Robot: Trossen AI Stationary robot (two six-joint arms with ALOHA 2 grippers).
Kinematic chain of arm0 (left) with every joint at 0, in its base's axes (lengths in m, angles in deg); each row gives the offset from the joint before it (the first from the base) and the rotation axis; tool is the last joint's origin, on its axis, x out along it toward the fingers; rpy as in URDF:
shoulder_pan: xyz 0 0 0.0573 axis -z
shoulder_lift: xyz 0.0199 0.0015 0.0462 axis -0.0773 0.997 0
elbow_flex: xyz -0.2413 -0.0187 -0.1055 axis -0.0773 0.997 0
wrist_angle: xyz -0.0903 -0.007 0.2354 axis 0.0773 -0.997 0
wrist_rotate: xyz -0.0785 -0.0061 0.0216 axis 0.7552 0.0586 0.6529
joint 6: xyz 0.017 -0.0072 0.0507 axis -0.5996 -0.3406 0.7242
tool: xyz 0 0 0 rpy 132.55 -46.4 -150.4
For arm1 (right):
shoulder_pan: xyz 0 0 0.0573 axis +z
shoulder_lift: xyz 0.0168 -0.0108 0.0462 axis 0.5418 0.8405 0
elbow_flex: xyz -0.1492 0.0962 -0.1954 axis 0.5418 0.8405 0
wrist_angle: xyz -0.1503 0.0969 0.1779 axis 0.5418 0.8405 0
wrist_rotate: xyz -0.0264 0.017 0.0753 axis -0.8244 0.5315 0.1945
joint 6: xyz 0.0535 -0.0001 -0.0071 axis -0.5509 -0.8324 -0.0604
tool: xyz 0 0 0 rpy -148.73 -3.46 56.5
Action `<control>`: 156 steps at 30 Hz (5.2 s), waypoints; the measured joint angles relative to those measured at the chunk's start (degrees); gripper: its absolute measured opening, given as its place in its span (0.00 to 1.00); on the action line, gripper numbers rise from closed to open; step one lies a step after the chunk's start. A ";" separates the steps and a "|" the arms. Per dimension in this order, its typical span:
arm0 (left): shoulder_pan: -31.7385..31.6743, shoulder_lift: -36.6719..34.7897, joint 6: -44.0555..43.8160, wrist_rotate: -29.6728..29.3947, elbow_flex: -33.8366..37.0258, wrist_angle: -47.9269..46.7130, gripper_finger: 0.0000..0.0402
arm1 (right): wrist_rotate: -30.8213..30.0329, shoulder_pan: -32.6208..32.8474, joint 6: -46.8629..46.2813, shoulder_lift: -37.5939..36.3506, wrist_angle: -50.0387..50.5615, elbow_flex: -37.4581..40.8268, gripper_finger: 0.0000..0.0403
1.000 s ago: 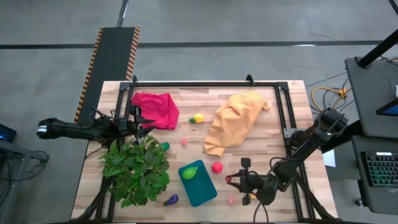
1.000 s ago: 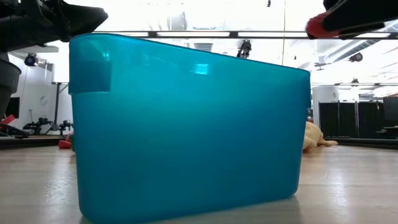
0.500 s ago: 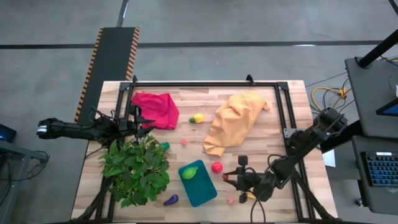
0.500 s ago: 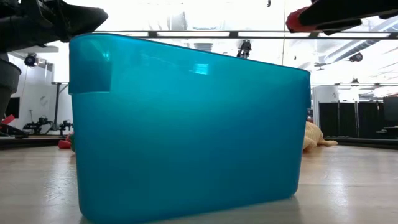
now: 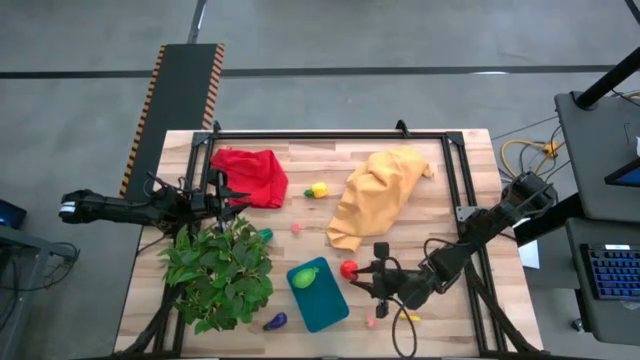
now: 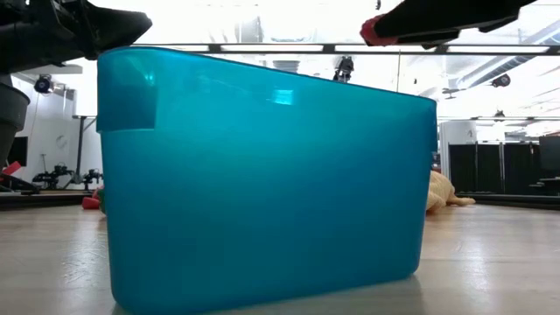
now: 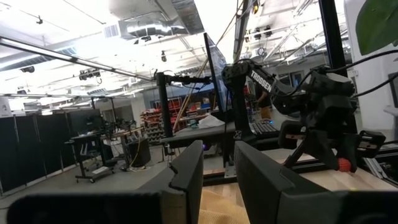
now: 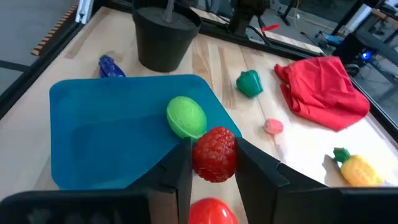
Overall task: Pick and placing Produce into tupperware
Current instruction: Put the raspberry into the bin
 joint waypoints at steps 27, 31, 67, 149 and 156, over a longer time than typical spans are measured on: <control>0.00 0.00 0.02 0.00 0.11 -0.02 0.19 | 9.28 -7.63 6.64 0.02 -4.34 0.00 0.24; 0.00 0.02 0.15 0.00 0.11 0.00 0.19 | 10.62 -8.37 8.05 0.02 -5.60 0.00 0.24; 0.00 0.02 0.22 -0.02 0.17 -0.01 0.19 | 22.55 -14.77 15.27 0.02 -17.29 0.00 0.24; 0.01 0.39 0.15 -0.02 0.28 -0.04 0.19 | 30.02 -17.24 21.56 16.33 35.75 -31.03 0.24; 0.00 0.39 0.15 -0.02 0.28 -0.02 0.19 | 30.61 -18.06 24.10 16.31 42.20 -35.76 0.24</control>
